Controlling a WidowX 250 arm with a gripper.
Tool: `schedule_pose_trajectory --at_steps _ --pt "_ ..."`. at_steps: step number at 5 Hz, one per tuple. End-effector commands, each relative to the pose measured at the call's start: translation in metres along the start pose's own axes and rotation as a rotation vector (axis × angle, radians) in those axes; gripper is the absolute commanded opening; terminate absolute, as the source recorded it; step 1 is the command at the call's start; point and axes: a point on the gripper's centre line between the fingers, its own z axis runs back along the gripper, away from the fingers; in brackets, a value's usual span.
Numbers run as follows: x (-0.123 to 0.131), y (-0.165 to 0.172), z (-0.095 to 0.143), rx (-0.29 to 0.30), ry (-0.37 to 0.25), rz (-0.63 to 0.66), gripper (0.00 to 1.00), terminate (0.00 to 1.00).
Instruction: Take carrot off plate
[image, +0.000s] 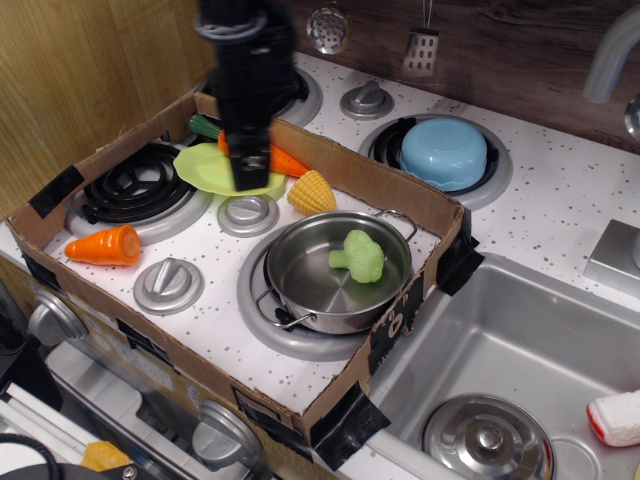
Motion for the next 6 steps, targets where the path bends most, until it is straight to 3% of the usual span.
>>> schedule_pose_trajectory --at_steps 1,3,4,6 --pt "-0.008 0.051 -0.012 -0.023 0.022 -0.281 1.0 0.0" --pt "-0.014 0.071 -0.026 -0.007 -0.054 -0.415 1.0 0.0" --pt "-0.012 0.08 -0.026 0.071 -0.119 -0.504 1.0 0.0" --pt "-0.004 0.09 -0.031 0.123 -0.153 -0.642 1.0 0.0"
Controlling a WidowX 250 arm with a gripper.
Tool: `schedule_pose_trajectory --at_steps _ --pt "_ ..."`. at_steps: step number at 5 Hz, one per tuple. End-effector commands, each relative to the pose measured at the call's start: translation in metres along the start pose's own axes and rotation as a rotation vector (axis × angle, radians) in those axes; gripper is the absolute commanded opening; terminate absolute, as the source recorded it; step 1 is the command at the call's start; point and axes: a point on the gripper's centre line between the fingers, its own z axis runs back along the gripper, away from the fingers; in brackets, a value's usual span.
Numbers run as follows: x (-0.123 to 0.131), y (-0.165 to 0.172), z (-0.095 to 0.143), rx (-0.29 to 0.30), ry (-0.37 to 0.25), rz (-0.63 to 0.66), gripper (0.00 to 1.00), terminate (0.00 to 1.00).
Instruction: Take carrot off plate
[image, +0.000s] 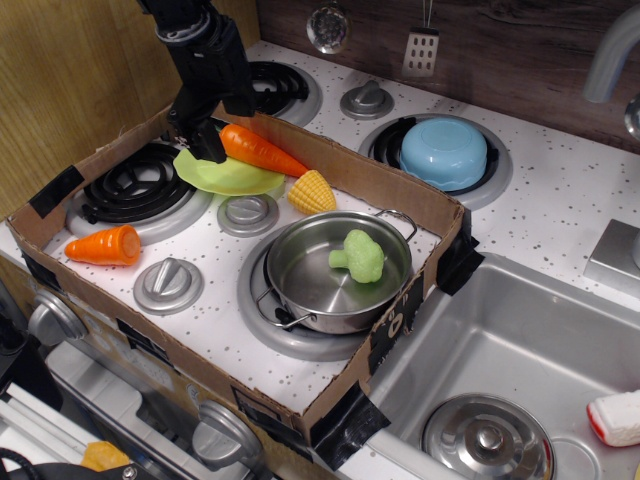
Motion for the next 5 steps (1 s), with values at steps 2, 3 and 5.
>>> schedule_pose_trajectory --at_steps 2,3,5 --pt "-0.004 0.021 -0.011 0.037 -0.003 -0.079 1.0 0.0" --pt "-0.006 0.02 -0.016 0.059 0.004 -0.087 1.0 0.0" --pt "-0.008 0.018 -0.025 -0.045 0.025 -0.099 1.0 0.0"
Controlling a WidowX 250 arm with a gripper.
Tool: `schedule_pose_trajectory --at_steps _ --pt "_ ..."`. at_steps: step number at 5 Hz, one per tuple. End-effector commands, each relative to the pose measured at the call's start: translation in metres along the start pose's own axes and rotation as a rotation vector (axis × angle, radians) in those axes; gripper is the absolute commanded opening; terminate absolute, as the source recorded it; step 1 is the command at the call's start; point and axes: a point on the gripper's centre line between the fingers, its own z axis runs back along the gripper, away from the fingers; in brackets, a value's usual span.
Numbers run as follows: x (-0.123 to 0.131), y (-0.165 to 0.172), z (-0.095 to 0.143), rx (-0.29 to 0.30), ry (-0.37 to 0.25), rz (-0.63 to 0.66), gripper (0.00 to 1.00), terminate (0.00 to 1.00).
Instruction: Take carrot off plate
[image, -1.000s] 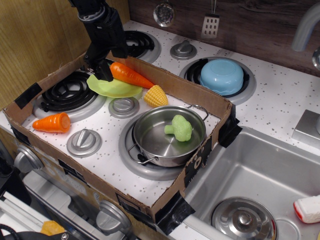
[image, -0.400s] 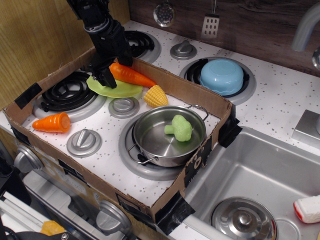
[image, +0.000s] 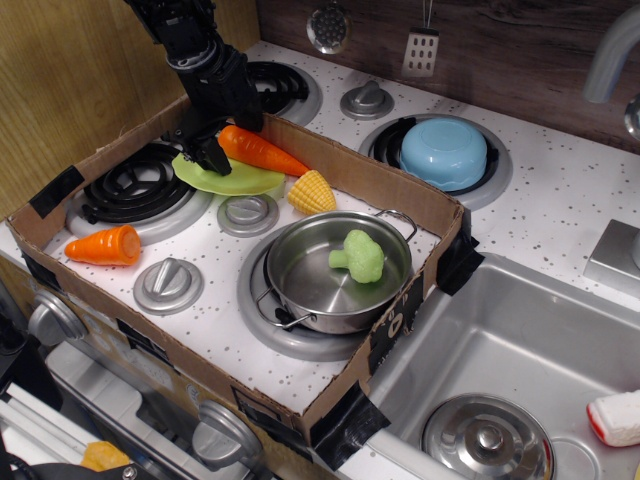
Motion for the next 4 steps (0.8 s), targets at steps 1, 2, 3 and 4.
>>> schedule_pose_trajectory --at_steps 1,2,3,4 --pt "0.0009 0.0112 0.0036 -0.126 0.033 0.027 1.0 0.0" --pt "0.0022 0.0094 0.0026 -0.186 0.036 0.045 1.0 0.0" --pt "0.0031 0.0068 0.0028 -0.169 0.039 0.072 0.0 0.0" --pt "0.0045 0.0044 0.0029 -0.164 0.049 0.088 0.0 0.0"
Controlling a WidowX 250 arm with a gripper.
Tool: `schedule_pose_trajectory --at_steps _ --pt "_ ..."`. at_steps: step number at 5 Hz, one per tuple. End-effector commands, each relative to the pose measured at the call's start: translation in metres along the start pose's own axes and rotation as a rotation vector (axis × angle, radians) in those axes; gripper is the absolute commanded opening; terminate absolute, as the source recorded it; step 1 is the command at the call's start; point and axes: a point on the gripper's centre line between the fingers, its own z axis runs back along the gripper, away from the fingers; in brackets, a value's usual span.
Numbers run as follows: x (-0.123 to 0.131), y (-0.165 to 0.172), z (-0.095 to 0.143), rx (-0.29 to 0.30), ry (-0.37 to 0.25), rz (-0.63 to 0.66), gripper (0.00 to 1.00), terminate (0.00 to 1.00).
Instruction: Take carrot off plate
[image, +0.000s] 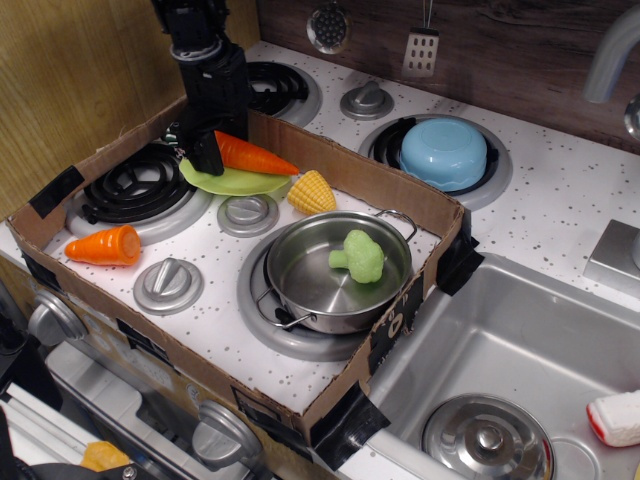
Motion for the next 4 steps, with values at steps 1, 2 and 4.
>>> schedule_pose_trajectory --at_steps 1,2,4 --pt "0.011 0.005 0.019 0.096 0.05 0.029 0.0 0.0" --pt "0.018 0.001 0.041 0.149 0.099 0.059 0.0 0.0" --pt "0.038 -0.011 0.103 0.334 0.155 0.18 0.0 0.0"
